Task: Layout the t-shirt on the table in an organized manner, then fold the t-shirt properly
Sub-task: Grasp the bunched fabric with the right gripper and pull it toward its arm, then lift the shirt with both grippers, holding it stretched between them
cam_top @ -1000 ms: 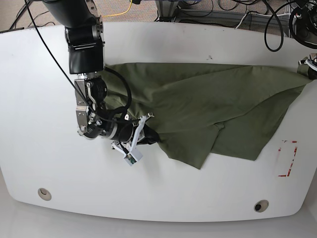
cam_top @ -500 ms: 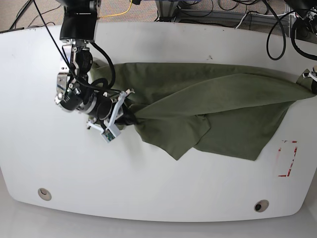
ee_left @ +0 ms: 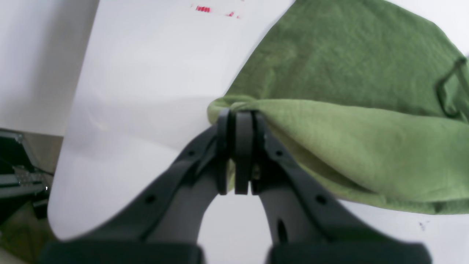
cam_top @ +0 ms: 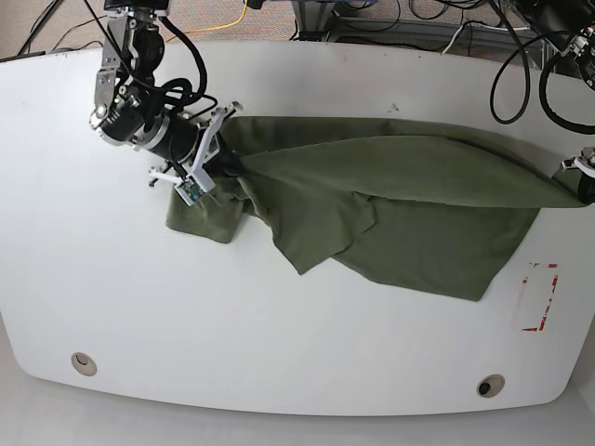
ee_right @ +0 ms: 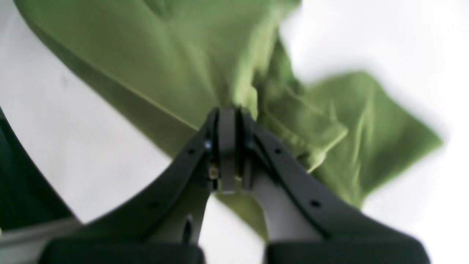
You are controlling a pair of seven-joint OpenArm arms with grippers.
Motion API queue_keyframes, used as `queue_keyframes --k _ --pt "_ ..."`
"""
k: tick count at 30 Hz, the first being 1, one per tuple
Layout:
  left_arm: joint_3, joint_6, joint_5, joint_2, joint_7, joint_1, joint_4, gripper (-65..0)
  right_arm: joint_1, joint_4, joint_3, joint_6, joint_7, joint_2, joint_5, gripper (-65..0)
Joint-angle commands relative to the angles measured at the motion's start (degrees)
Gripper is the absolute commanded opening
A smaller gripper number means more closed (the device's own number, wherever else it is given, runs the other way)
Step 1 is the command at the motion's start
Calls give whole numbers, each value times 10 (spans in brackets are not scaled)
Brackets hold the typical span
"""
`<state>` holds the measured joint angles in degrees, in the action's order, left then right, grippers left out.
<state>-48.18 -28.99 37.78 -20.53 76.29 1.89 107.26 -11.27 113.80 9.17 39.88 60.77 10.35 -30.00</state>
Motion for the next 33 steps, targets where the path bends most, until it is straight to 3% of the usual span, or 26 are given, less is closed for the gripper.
queue_keyframes --k 1,21,23,33 --pt "8 -1 8 -11 -13 -8 10 -650 -8 12 2 1 -13 2 -13 -650" --pt "26 0 7 -10 -14 -11 10 -650 -19 -25 0 1 -16 -10 -9 -620" --pt "26 0 7 -10 -14 -11 10 -650 -16 -34 0 1 -16 -10 -9 -595" --pt "26 0 7 -10 -14 -9 9 -650 -8 -56 1 1 -16 -10 -9 -342"
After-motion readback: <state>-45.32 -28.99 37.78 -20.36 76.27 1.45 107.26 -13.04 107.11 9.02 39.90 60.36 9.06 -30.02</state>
